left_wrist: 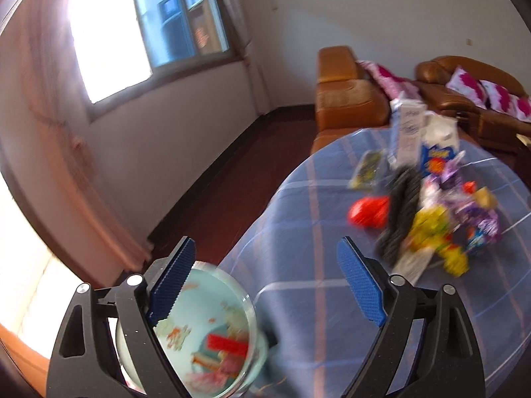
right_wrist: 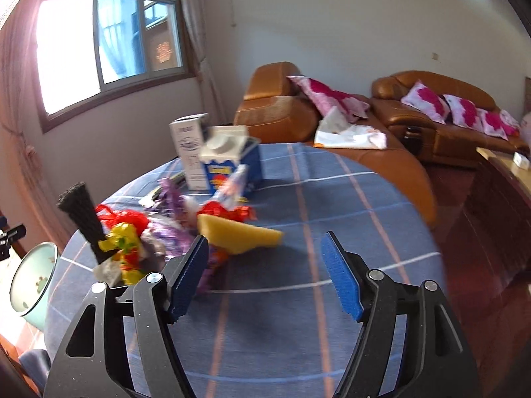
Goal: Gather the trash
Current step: 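Move both tools back toward the remaining trash on the table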
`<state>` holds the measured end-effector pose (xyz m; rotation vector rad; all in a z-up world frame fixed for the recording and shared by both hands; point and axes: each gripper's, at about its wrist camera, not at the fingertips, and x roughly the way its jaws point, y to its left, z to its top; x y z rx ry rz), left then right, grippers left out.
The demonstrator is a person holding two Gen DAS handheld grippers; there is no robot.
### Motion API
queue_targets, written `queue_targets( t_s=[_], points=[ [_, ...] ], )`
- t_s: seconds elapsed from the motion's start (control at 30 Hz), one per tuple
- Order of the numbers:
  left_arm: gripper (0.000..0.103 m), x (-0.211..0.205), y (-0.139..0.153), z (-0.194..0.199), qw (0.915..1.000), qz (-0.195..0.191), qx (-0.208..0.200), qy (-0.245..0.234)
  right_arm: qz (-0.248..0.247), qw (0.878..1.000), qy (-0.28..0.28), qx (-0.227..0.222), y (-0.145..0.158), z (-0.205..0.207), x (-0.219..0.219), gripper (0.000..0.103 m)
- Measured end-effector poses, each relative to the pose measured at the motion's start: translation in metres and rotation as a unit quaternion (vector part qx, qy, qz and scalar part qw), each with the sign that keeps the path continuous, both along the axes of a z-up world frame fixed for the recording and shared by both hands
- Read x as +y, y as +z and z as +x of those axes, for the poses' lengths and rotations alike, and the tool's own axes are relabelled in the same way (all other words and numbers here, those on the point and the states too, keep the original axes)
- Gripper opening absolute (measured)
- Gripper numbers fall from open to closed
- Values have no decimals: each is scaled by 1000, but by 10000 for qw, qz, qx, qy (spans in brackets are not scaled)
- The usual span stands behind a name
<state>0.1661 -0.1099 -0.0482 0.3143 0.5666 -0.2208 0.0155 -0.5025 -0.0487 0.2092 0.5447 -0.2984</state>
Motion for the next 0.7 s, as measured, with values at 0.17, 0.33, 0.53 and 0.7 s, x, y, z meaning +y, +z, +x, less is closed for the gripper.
queue_targets(
  t_s=[0.17, 0.33, 0.53, 0.7],
  points=[
    [96, -86, 28, 11, 9975, 163, -336, -603, 166, 9997, -147, -122, -5, -19, -18, 74],
    [96, -116, 1, 46, 9956, 854, -244, -308, 326, 9993, -145, -145, -13, -32, -24, 75],
    [96, -46, -28, 43, 9969, 717, 277, 171, 355, 9991, -96, -220, -14, -34, -22, 77],
    [96, 0, -53, 33, 9964, 222, 749, 336, 447, 9987, -38, -253, -16, -32, -15, 77]
  ],
)
